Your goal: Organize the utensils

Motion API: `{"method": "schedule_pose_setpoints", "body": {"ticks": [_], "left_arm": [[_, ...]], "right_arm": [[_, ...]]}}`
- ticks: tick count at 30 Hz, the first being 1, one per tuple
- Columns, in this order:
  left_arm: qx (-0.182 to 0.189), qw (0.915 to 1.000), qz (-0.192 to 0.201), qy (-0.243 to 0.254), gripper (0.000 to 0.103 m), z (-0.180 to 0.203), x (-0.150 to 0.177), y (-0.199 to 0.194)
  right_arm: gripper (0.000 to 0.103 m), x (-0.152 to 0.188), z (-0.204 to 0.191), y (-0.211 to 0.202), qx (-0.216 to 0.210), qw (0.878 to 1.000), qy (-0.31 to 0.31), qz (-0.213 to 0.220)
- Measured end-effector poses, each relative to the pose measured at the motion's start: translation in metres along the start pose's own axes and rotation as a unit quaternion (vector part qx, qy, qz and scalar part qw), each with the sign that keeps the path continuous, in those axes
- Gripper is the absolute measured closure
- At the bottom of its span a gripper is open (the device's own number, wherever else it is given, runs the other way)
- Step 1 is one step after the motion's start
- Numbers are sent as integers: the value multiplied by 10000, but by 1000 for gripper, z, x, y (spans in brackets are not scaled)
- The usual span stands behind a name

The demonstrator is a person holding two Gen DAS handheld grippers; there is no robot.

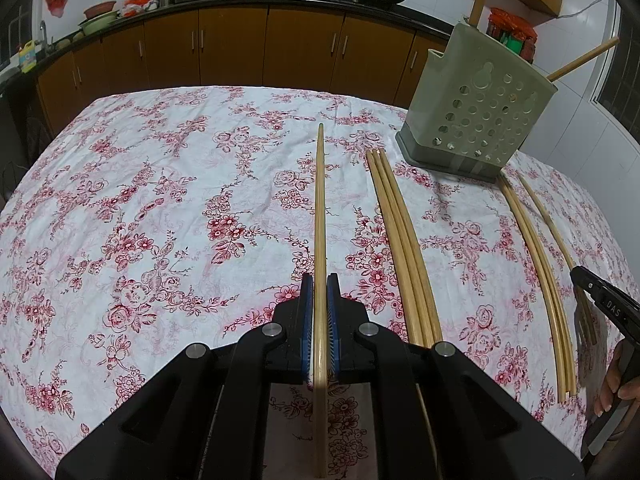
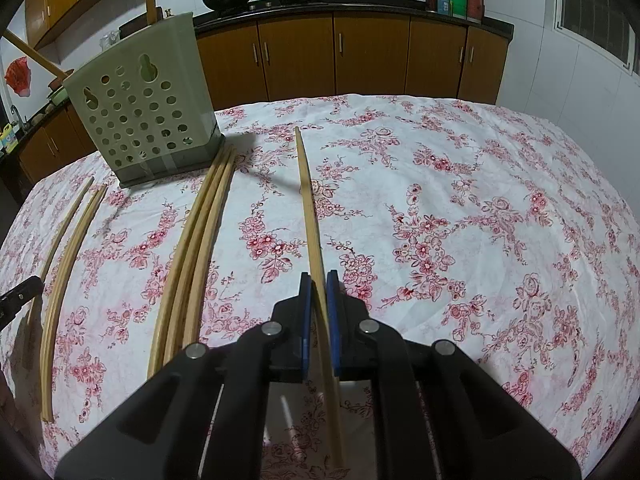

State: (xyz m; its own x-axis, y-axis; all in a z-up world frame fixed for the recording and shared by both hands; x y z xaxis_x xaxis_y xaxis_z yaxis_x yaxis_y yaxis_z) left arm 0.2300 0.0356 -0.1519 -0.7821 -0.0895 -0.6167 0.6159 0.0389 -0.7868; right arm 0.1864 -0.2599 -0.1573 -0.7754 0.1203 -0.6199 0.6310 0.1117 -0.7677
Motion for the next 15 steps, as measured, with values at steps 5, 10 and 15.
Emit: {"method": "schedule_pose_setpoints", "body": {"ticks": [5,10,15], "left_arm": [[3,10000,0,-3,94,0,-1,0],[-145,9997,10,181,94,2,3,-4],[-314,9990,20,332,94,3,11,-10]], "right_arm": [[93,0,0,0,-3,10000,0,2],[93,2,-2,-1,68,9999,-90,-12],[93,6,-3,-5,4,10000,-54,-10]]}}
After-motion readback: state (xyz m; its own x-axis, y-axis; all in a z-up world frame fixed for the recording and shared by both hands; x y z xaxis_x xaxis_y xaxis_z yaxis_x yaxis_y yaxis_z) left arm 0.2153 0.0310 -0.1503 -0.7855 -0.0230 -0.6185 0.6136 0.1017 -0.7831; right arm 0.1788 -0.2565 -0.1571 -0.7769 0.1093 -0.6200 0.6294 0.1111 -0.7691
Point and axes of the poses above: each gripper's, at about its wrist camera, not at the fingertips, and y roughly the way its jaws point, z to its right, x to its underside, the point moved 9 cm from there along y, roughly the way its jaws point, and after that the axes turned 8 degrees about -x, right-handed, at the moved point
